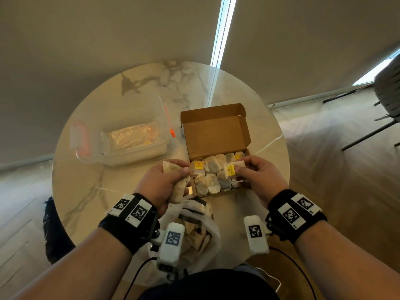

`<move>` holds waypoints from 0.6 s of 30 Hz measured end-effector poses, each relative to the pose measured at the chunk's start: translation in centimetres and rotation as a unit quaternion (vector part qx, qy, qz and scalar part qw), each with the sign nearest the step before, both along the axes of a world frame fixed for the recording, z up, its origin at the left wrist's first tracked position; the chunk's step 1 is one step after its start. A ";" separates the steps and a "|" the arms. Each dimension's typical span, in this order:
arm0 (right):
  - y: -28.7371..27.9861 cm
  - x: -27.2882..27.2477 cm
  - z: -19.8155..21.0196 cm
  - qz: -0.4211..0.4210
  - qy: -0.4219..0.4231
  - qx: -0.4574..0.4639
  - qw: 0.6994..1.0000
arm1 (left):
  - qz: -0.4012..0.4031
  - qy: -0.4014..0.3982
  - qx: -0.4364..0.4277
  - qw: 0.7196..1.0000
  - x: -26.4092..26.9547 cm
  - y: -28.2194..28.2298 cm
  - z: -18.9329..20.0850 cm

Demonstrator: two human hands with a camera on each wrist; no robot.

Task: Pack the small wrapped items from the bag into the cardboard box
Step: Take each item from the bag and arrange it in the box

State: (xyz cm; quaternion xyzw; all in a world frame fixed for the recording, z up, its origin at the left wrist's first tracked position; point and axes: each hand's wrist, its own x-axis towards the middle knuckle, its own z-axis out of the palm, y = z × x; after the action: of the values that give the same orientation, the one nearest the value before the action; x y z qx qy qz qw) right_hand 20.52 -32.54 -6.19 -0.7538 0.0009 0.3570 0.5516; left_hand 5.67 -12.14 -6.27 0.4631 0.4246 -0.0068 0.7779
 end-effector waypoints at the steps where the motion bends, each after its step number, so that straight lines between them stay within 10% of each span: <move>1: 0.0 0.0 0.1 -0.006 0.036 0.032 0.999 | 0.001 0.007 0.008 1.000 0.2 -0.2 0.0; 8: 1.1 0.0 1.0 0.052 0.131 0.137 0.981 | -0.081 0.022 0.054 0.995 2.5 -4.0 1.3; 18: -1.2 4.5 -1.9 0.132 -0.038 0.019 0.990 | 0.023 0.076 0.063 0.995 3.0 -5.6 0.9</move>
State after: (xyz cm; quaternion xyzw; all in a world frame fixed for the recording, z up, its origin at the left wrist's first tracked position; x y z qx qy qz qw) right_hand 25.00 -33.71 -8.12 -0.7499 -0.1260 0.3977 0.5134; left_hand 8.67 -17.79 -5.39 0.5000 0.4922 0.0028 0.7125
